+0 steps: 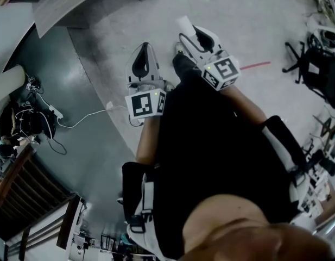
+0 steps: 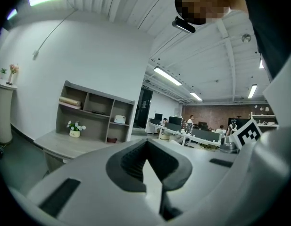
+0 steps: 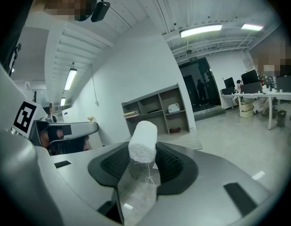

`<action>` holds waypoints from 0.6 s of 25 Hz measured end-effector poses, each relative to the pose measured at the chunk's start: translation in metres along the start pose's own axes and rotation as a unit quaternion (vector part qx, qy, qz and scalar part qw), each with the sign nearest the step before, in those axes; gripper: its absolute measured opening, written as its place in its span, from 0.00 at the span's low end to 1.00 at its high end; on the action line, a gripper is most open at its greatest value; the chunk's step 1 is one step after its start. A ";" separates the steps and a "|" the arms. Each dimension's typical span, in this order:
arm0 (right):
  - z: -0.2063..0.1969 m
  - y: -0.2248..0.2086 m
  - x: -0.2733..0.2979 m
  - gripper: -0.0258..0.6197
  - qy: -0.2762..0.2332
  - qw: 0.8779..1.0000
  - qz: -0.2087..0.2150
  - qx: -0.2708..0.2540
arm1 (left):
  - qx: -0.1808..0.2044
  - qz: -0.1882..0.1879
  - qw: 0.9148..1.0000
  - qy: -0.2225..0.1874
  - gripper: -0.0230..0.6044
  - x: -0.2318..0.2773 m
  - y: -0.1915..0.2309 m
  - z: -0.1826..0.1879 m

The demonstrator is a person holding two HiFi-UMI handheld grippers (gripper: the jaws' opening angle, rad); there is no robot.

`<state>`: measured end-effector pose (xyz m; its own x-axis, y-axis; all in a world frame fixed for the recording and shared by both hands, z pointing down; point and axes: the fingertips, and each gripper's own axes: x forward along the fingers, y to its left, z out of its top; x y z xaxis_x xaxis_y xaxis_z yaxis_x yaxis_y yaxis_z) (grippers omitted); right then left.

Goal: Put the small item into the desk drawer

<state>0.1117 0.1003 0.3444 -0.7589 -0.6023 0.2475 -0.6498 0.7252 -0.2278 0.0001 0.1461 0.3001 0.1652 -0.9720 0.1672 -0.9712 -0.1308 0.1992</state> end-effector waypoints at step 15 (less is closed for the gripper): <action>0.028 -0.108 0.088 0.29 0.017 1.000 0.021 -0.008 | 0.002 0.037 0.999 0.010 0.03 0.125 0.015 0.011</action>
<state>0.1139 -0.0409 0.3646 -0.7837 -0.5592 0.2704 -0.6161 0.7553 -0.2233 0.0041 0.0209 0.3132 0.0965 -0.9749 0.2006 -0.9815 -0.0597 0.1822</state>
